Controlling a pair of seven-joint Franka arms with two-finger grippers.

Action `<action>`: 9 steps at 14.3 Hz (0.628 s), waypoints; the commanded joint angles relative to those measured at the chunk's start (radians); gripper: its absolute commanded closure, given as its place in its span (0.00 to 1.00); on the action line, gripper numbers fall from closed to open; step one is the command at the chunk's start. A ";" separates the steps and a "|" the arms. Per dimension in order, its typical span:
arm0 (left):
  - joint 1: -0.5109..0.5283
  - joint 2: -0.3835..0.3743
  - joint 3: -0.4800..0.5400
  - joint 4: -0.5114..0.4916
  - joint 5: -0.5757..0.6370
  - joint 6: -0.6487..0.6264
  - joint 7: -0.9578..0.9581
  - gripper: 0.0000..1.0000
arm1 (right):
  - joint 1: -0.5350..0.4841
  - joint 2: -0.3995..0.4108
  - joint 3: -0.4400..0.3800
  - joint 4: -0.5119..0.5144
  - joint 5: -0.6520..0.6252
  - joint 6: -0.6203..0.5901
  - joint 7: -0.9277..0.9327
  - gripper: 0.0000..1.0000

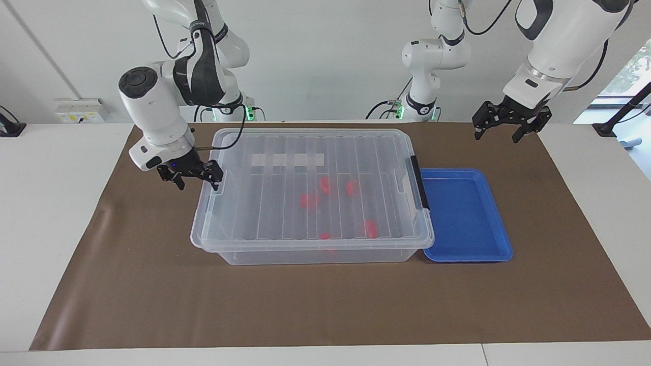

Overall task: Place red block in blue tray from box
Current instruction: 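Push the clear lid away from the tray with the right gripper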

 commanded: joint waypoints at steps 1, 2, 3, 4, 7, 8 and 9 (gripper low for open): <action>0.005 -0.018 -0.002 -0.016 0.009 -0.006 0.007 0.00 | -0.045 -0.035 0.007 -0.052 0.015 0.039 -0.080 0.00; 0.005 -0.018 -0.002 -0.016 0.009 -0.006 0.006 0.00 | -0.068 -0.035 0.007 -0.050 0.015 0.039 -0.102 0.00; 0.005 -0.018 -0.002 -0.016 0.009 -0.006 0.007 0.00 | -0.082 -0.034 0.007 -0.050 0.015 0.039 -0.137 0.00; 0.005 -0.018 -0.002 -0.016 0.009 -0.006 0.007 0.00 | -0.102 -0.034 0.007 -0.047 0.015 0.039 -0.174 0.00; 0.005 -0.018 -0.002 -0.016 0.009 -0.006 0.006 0.00 | -0.148 -0.028 0.007 -0.040 0.013 0.039 -0.247 0.00; 0.005 -0.018 -0.002 -0.016 0.009 -0.006 0.007 0.00 | -0.164 -0.026 0.007 -0.035 0.012 0.036 -0.270 0.00; 0.005 -0.018 -0.002 -0.016 0.009 -0.006 0.007 0.00 | -0.184 -0.025 0.007 -0.026 0.012 0.036 -0.298 0.00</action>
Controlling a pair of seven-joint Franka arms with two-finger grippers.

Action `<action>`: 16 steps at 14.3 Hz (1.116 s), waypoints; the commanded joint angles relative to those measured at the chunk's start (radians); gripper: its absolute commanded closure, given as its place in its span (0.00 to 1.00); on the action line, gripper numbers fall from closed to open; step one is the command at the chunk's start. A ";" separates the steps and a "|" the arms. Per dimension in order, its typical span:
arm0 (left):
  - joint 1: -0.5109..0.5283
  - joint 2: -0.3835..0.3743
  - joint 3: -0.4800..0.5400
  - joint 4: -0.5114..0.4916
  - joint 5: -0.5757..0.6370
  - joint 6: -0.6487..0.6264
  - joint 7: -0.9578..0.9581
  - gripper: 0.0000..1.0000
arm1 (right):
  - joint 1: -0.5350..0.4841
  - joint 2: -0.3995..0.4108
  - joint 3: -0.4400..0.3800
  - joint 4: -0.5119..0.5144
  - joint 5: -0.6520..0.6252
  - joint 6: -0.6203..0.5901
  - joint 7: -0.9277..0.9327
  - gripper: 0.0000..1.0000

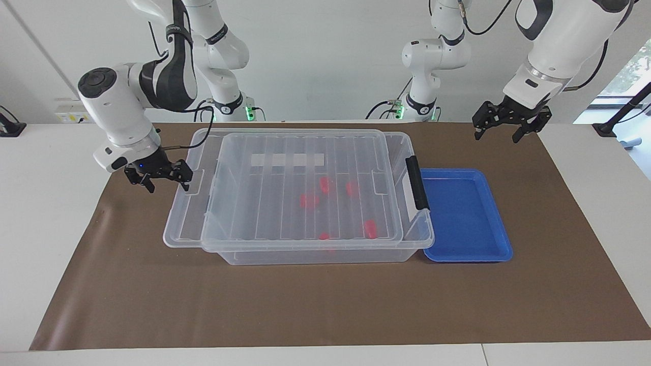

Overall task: Place red block in blue tray from box
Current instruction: 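Push the clear lid away from the tray with the right gripper, then reach the left gripper into the box over a red block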

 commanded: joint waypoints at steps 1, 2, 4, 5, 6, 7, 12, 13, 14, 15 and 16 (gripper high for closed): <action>0.005 -0.018 -0.002 -0.016 0.009 -0.006 0.007 0.00 | -0.059 -0.015 0.008 -0.008 0.011 0.015 -0.085 0.00; 0.005 -0.018 -0.002 -0.016 0.009 -0.006 0.007 0.00 | -0.076 -0.015 0.008 -0.005 0.011 0.015 -0.109 0.00; 0.005 -0.018 -0.002 -0.016 0.009 -0.006 0.007 0.00 | -0.106 -0.013 0.008 -0.002 0.010 0.011 -0.149 0.00; 0.005 -0.018 -0.002 -0.016 0.009 -0.006 0.006 0.00 | -0.115 -0.012 0.008 0.003 0.010 0.006 -0.166 0.00; 0.005 -0.018 -0.002 -0.016 0.009 -0.006 0.006 0.00 | -0.130 -0.008 0.007 0.015 0.008 0.005 -0.191 0.00; 0.005 -0.018 -0.002 -0.016 0.009 -0.006 0.007 0.00 | -0.144 -0.001 0.007 0.026 0.004 0.000 -0.212 0.00; 0.005 -0.018 -0.002 -0.016 0.009 -0.006 0.006 0.00 | -0.202 0.005 0.005 0.042 -0.004 -0.002 -0.292 0.00; 0.005 -0.018 -0.003 -0.016 0.009 -0.012 0.002 0.00 | -0.211 0.005 0.005 0.043 -0.006 0.000 -0.300 0.00; 0.002 -0.018 -0.003 -0.016 0.009 -0.014 0.002 0.00 | -0.215 0.005 0.005 0.043 -0.006 0.003 -0.310 0.00; 0.001 -0.018 -0.003 -0.016 0.009 -0.011 0.001 0.00 | -0.222 0.005 0.004 0.043 -0.006 0.004 -0.320 0.00; -0.007 -0.017 -0.003 -0.016 0.009 0.000 -0.002 0.00 | -0.234 0.008 0.005 0.043 -0.009 0.008 -0.332 0.00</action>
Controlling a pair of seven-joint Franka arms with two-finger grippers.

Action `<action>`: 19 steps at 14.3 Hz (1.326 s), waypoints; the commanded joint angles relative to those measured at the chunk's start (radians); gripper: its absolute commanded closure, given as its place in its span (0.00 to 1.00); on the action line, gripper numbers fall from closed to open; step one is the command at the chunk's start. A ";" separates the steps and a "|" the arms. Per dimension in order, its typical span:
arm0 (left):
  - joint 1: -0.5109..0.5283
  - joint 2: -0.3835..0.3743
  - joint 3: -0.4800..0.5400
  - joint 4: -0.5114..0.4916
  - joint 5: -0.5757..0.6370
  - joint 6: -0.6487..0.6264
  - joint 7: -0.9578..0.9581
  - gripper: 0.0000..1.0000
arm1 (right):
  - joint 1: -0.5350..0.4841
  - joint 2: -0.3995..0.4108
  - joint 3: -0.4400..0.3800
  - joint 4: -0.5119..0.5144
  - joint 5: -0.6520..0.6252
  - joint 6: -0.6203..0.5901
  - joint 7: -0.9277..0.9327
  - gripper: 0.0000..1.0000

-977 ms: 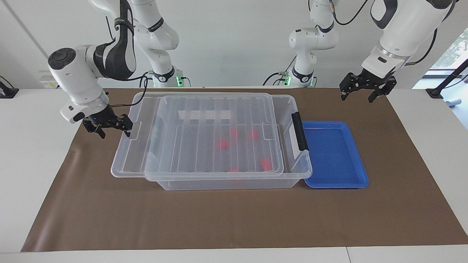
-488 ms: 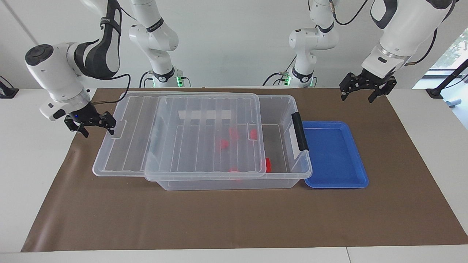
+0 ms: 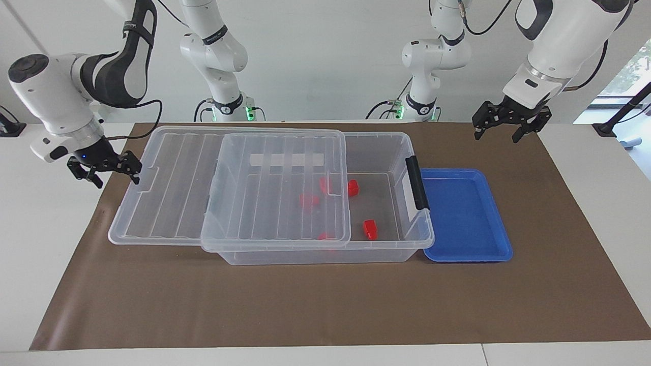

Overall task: Place red block in blue tray from box
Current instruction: 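Reach the left gripper into the box over a red block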

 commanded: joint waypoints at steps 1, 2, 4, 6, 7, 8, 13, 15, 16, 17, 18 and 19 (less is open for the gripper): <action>-0.010 -0.015 -0.006 -0.016 0.009 0.010 -0.005 0.00 | -0.037 0.010 0.007 0.013 -0.007 0.010 -0.053 0.00; -0.015 -0.014 -0.010 -0.018 0.009 0.028 -0.011 0.00 | -0.038 0.012 0.007 0.017 -0.009 0.010 -0.060 0.00; -0.071 -0.023 -0.011 -0.053 0.009 0.080 -0.027 0.00 | -0.060 0.015 0.007 0.022 -0.028 0.013 -0.063 0.00; -0.146 -0.024 -0.012 -0.097 0.009 0.142 -0.103 0.00 | -0.064 0.016 0.007 0.021 -0.030 0.016 -0.064 0.00; -0.179 -0.018 -0.012 -0.116 0.009 0.179 -0.143 0.00 | -0.066 0.016 0.007 0.022 -0.033 0.019 -0.066 0.00; -0.217 -0.018 -0.012 -0.152 0.009 0.231 -0.180 0.00 | -0.070 0.016 0.006 0.024 -0.035 0.021 -0.078 0.00; -0.355 0.078 -0.012 -0.239 0.018 0.456 -0.393 0.00 | -0.087 0.019 0.007 0.030 -0.041 0.030 -0.090 0.00; -0.390 0.149 -0.011 -0.254 0.019 0.562 -0.454 0.00 | -0.074 0.038 0.007 0.089 -0.041 -0.029 -0.089 0.00; -0.404 0.186 -0.011 -0.257 0.019 0.611 -0.473 0.00 | -0.070 0.047 0.009 0.132 -0.041 -0.080 -0.083 0.00; -0.410 0.216 -0.011 -0.263 0.019 0.656 -0.485 0.00 | -0.055 0.057 0.010 0.175 -0.041 -0.127 -0.078 0.00; -0.410 0.230 -0.011 -0.274 0.019 0.694 -0.485 0.00 | -0.034 0.067 0.010 0.212 -0.041 -0.161 -0.074 0.00; -0.410 0.253 -0.011 -0.280 0.019 0.735 -0.485 0.00 | -0.020 0.065 0.010 0.229 -0.041 -0.191 -0.054 0.00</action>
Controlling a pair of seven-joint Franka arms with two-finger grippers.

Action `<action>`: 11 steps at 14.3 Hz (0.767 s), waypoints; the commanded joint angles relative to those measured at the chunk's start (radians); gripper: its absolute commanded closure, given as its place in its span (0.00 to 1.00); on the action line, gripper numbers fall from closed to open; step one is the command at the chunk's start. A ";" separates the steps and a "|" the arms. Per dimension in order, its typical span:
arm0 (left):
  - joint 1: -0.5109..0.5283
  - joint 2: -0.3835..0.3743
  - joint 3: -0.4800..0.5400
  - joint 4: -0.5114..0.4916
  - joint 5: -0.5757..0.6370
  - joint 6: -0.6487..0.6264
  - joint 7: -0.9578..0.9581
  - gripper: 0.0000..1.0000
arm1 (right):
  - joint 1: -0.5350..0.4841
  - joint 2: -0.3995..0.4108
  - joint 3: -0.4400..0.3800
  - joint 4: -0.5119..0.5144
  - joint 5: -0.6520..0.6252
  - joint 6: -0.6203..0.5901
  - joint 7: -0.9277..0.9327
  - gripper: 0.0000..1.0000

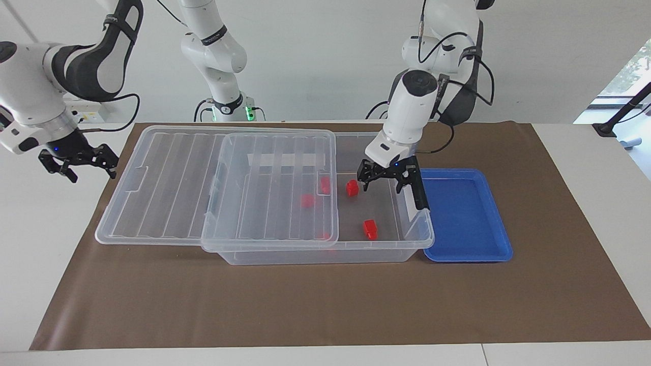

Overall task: Place red block in blue tray from box
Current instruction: 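Reach the left gripper into the box over a red block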

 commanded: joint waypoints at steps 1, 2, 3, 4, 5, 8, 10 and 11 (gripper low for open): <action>-0.013 0.035 0.015 -0.032 0.019 0.103 -0.023 0.00 | 0.050 0.025 0.007 0.092 -0.013 -0.097 0.056 0.00; -0.012 0.053 0.015 -0.040 0.019 0.133 -0.023 0.00 | 0.085 0.015 0.010 0.108 -0.013 -0.136 0.108 0.00; -0.013 0.084 0.015 -0.040 0.019 0.158 -0.024 0.00 | 0.121 0.002 0.010 0.128 -0.013 -0.176 0.156 0.00; -0.013 0.101 0.017 -0.040 0.019 0.169 -0.024 0.00 | 0.153 -0.005 0.010 0.140 -0.011 -0.204 0.193 0.00; -0.013 0.124 0.017 -0.040 0.019 0.183 -0.026 0.00 | 0.183 -0.021 0.011 0.145 -0.010 -0.227 0.229 0.00; -0.002 0.164 0.018 -0.043 0.019 0.270 -0.040 0.00 | 0.248 -0.062 0.016 0.152 0.009 -0.287 0.319 0.00; 0.002 0.187 0.020 -0.043 0.019 0.328 -0.078 0.07 | 0.288 -0.091 0.037 0.160 0.009 -0.341 0.407 0.00; 0.004 0.191 0.020 -0.043 0.019 0.335 -0.080 0.10 | 0.302 -0.096 0.051 0.171 0.009 -0.359 0.459 0.00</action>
